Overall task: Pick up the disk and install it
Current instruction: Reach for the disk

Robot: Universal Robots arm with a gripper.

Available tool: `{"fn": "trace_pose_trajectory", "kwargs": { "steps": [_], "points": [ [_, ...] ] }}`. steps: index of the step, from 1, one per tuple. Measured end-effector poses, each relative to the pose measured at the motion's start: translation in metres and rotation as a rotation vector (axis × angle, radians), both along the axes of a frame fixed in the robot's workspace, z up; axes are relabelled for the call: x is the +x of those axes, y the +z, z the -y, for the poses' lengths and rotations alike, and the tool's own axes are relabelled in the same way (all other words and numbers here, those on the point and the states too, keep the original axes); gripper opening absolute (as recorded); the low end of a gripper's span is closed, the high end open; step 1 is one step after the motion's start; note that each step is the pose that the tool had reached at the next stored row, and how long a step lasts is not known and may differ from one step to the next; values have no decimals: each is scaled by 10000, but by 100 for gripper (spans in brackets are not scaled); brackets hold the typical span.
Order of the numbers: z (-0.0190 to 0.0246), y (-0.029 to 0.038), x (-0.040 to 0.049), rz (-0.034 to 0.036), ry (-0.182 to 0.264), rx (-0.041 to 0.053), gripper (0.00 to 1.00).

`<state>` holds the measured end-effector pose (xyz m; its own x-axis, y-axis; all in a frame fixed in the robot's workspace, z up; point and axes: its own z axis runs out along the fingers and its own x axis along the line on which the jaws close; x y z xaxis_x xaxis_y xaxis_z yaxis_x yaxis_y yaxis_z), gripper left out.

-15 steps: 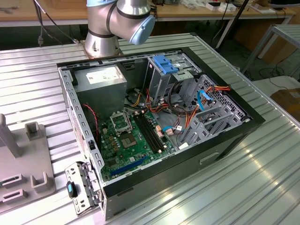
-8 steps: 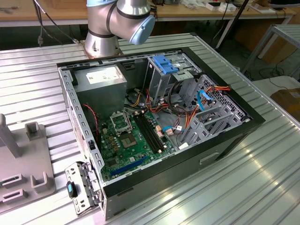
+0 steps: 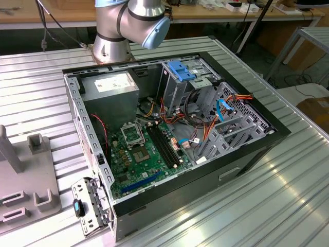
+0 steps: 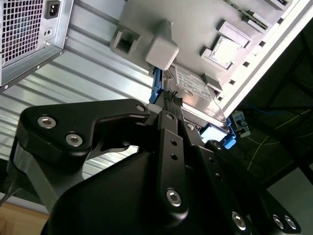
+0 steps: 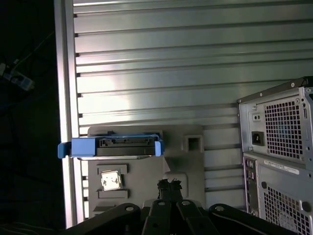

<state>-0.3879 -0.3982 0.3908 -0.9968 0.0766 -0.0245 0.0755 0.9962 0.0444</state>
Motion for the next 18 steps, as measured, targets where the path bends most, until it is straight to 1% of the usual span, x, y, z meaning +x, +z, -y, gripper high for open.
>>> {"fn": "trace_pose_trajectory", "kwargs": {
  "steps": [2, 12, 15, 18],
  "points": [
    [0, 0, -37, 0, 1, 0, 11],
    [0, 1, -128, -1, 2, -1, 11],
    [0, 0, -143, -1, 1, -1, 11],
    [-2, -1, -199, -1, 1, -1, 11]
  ]
}}
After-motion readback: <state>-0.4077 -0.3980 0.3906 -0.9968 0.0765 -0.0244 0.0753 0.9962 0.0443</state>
